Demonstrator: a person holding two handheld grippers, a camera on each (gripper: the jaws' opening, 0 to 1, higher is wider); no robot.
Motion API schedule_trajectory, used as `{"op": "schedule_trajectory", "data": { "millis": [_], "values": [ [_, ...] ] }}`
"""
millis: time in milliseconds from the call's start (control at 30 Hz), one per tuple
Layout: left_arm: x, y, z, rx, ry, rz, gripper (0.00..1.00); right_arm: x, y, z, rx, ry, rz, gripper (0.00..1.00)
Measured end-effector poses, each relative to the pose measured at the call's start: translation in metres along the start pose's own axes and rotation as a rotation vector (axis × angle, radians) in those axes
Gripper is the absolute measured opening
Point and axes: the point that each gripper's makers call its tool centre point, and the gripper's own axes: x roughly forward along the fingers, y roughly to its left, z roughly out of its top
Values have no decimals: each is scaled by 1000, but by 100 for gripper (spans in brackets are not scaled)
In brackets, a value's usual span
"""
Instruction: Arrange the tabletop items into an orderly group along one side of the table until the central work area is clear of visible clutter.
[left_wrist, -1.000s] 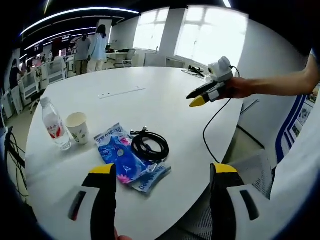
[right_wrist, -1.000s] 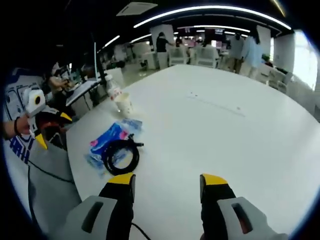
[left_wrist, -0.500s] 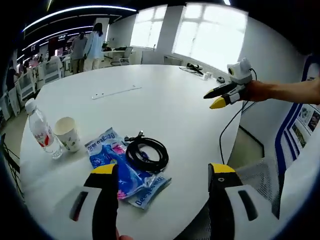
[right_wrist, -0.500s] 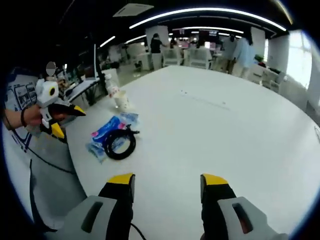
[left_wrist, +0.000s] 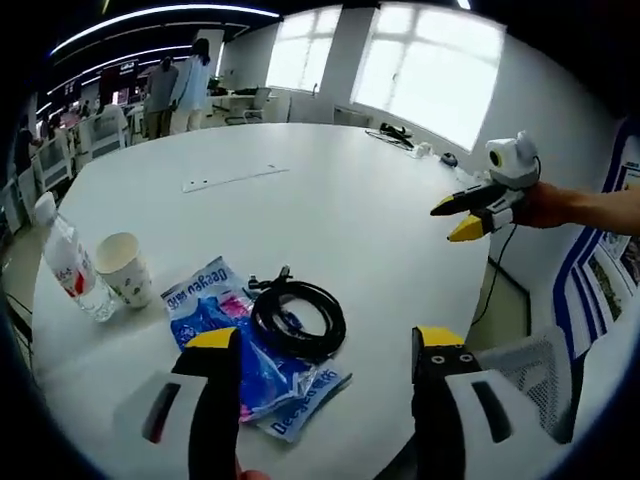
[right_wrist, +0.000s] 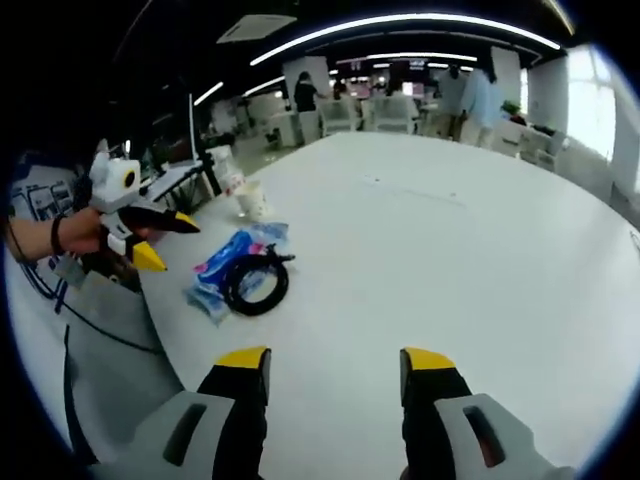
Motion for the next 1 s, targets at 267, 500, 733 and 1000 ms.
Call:
{"op": "schedule_trajectory", "data": {
  "millis": [267,500,733,1000],
  "values": [
    [14,9,-5,-35,9,14,63,11,12,-3,42,-4,14,52],
    [22,15,-11,-55,27,14,62,19,20,-1,65,-5,24,51],
    [29,18,-7,-77,24,16,59,39,31,0,91,-7,43,50],
    [48,30,-12,-116,44,18,56,64,43,2,133,-2,48,48]
  ]
}}
